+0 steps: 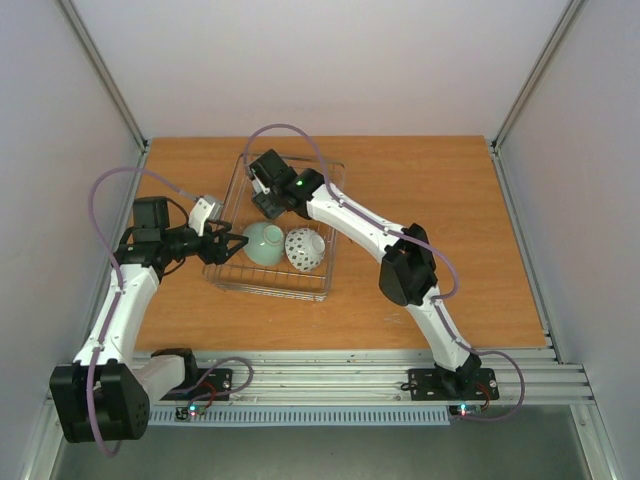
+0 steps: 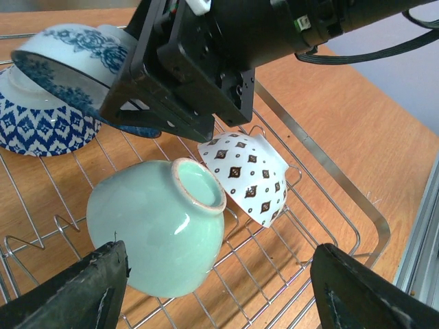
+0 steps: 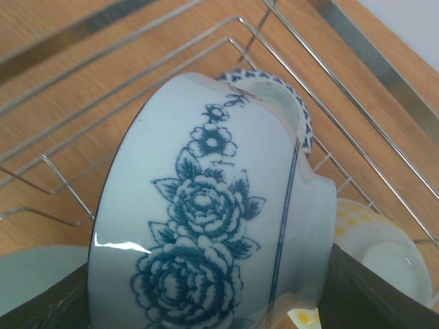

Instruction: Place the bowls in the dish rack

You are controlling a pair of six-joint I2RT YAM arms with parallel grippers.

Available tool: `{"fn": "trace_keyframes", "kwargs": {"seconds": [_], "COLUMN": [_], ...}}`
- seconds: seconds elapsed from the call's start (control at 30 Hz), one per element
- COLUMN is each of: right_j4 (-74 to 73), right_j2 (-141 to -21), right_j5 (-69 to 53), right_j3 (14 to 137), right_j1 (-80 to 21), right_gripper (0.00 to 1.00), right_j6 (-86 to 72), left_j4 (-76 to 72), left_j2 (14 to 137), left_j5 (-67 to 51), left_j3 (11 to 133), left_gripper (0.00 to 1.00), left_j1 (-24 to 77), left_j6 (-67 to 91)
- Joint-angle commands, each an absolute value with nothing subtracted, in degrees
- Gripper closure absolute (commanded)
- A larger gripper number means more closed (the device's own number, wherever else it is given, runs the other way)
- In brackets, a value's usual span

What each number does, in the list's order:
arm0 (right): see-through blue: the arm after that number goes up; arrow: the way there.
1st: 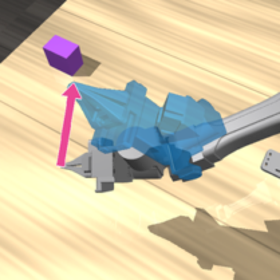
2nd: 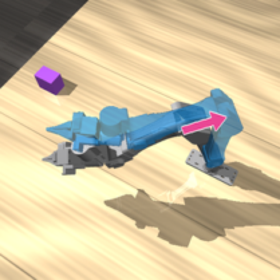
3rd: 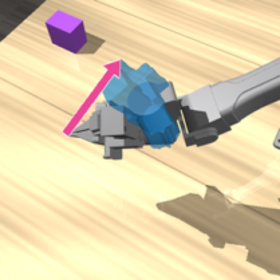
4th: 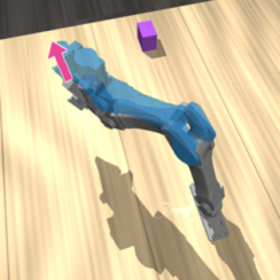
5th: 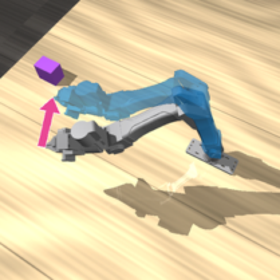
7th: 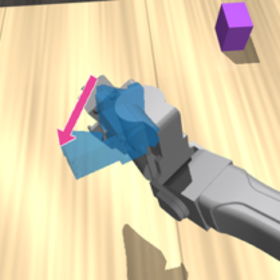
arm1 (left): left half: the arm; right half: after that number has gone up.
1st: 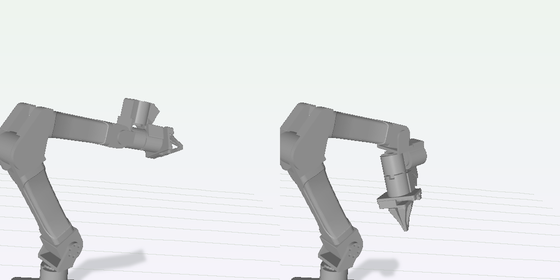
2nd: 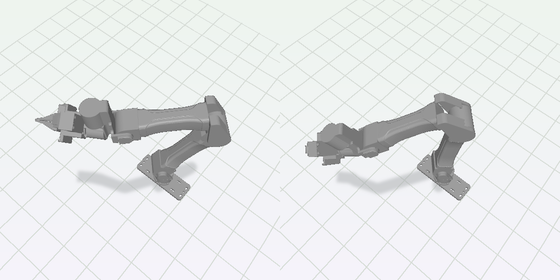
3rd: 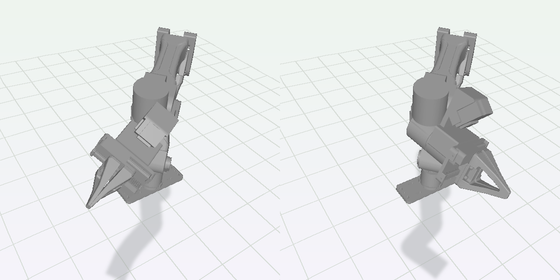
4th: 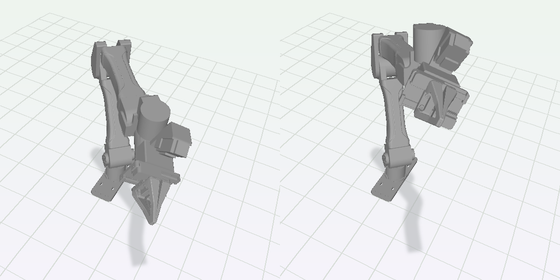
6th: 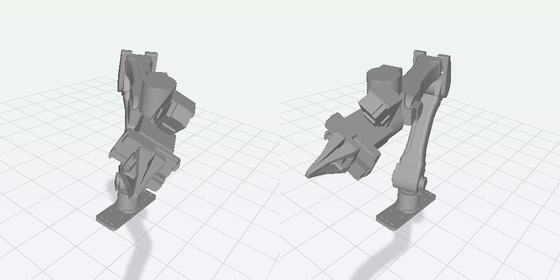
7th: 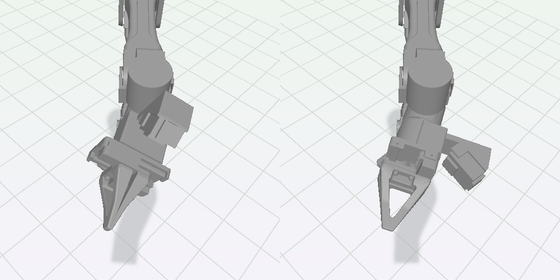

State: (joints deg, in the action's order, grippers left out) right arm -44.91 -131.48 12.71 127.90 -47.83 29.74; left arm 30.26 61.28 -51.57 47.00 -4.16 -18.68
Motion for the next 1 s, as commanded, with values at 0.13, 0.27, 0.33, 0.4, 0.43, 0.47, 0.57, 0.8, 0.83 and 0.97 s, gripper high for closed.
{"fn": "trace_keyframes", "kwargs": {"seconds": [0.13,0.27,0.33,0.4,0.43,0.47,0.57,0.8,0.83,0.97], "right_j4": [-49.8,-51.11,-52.51,-54.05,-54.61,-55.13,-56.63,-57.46,-57.34,-56.73], "right_j2": [-132.43,-133.19,-134.38,-135.73,-136.38,-136.96,-138.4,-140.89,-141.08,-141.58], "right_j5": [20.07,20.06,20.12,21.2,21.7,21.95,22.75,30.67,31.69,34.92], "right_j3": [131.0,131.36,132.36,133.55,134.19,134.76,136.21,137.33,137.25,136.72], "right_j1": [-47.46,-47.34,-47.37,-47.37,-47.37,-47.37,-47.37,-47.37,-47.35,-47.37], "right_gripper": [0.99,0.99,0.99,0.99,0.99,0.99,0.99,0.99,0.99,0.99], "right_j6": [34.17,35.4,36.02,36.6,36.9,37.05,37.44,37.86,37.77,37.6], "left_j4": [27.54,27.3,27.25,27.31,27.21,27.24,27.19,27.18,27.2,27.11], "left_j2": [61.0,61.08,61.02,60.95,60.98,61.0,61.02,60.94,60.91,60.99], "left_j5": [-51.94,-51.78,-51.53,-51.5,-51.5,-51.48,-51.54,-51.56,-51.59,-51.58], "left_j3": [46.23,46.14,46.15,46.15,46.14,46.16,46.06,46.06,46.1,46.05], "left_gripper": [0.26,0.26,0.26,0.26,0.26,0.26,0.26,0.26,0.26,0.26], "left_j1": [-4.42,-4.48,-4.47,-4.48,-4.45,-4.46,-4.48,-4.48,-4.48,-4.48], "left_j6": [-18.9,-18.68,-18.64,-18.58,-18.62,-18.59,-18.46,-18.54,-18.54,-18.55]}}
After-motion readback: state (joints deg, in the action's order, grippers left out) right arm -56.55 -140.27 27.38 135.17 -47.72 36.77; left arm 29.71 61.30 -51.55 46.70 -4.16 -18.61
